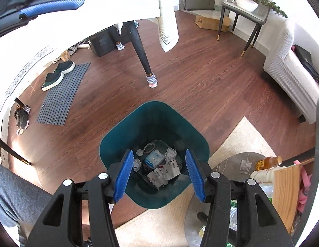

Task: Collect trash
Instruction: 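Move both open tools back over the cleared table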

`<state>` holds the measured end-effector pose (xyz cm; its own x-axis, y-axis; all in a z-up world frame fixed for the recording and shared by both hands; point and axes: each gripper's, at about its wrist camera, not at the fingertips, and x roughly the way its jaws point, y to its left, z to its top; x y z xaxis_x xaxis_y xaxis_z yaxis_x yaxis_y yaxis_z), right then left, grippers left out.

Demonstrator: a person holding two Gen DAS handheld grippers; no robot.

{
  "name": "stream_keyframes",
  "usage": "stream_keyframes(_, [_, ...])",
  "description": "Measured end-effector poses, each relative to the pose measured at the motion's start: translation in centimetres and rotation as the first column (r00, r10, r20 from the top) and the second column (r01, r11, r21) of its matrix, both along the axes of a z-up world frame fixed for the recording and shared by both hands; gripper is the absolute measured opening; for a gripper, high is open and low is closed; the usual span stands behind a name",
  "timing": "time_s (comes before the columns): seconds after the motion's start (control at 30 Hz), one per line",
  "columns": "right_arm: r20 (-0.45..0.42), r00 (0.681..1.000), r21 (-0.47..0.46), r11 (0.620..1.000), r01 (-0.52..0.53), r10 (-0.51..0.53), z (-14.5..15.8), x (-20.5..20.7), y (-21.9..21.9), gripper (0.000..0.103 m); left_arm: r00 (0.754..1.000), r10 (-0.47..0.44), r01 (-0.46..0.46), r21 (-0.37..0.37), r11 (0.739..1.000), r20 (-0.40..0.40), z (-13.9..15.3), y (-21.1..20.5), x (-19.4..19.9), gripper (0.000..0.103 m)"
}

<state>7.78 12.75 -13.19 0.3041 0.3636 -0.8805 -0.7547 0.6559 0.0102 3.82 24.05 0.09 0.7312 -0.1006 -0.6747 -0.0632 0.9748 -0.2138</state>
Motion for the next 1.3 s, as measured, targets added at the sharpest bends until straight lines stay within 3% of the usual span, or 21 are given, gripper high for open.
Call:
stream_keyframes(0.2, [0.069,0.996,0.083,0.995,0.053,-0.058,3.3,-0.2,-2.7,0.053,1.0,-0.016,0.016,0.017,1.0,0.008,0.3,-1.4,0.1,0.031])
stream_keyframes(0.4, [0.134,0.981,0.167,0.979,0.121,-0.144,6.3,-0.2,-5.7,0.053,0.999,-0.028,0.025,0.082,0.996,0.027,0.6,-3.0,-0.7,0.033])
stream_keyframes(0.57, [0.172,0.958,0.224,0.956,0.19,-0.231,7.9,-0.3,-8.5,0.053,0.998,-0.039,0.034,0.101,0.994,0.046,0.9,-4.4,-1.6,0.041])
stream_keyframes(0.8, [0.226,0.893,0.277,0.904,0.325,-0.39,9.0,-1.4,-14.9,0.061,0.999,-0.017,0.01,0.165,0.986,0.042,0.2,-5.7,-3.2,0.05])
stream_keyframes(0.93, [0.25,0.845,0.296,0.868,0.398,-0.472,9.2,-2.6,-18.8,0.07,0.998,-0.002,-0.01,0.222,0.975,0.055,-0.3,-6.9,-4.0,0.067])
stream_keyframes(1.1, [0.28,0.781,0.311,0.822,0.477,-0.559,9.4,-4.1,-23.1,0.08,0.998,0.009,-0.023,0.211,0.977,0.067,-0.4,-7.4,-5.0,0.077])
stream_keyframes(1.17, [0.279,0.758,0.319,0.801,0.507,-0.59,9.3,-4.9,-24.6,0.086,0.995,0.019,-0.041,0.217,0.975,0.101,-0.1,-7.6,-5.8,0.09])
stream_keyframes(1.3, [0.296,0.718,0.314,0.774,0.55,-0.63,9.1,-7.4,-27.3,0.092,0.994,0.015,-0.042,0.252,0.967,0.11,-0.3,-8.4,-7.1,0.092])
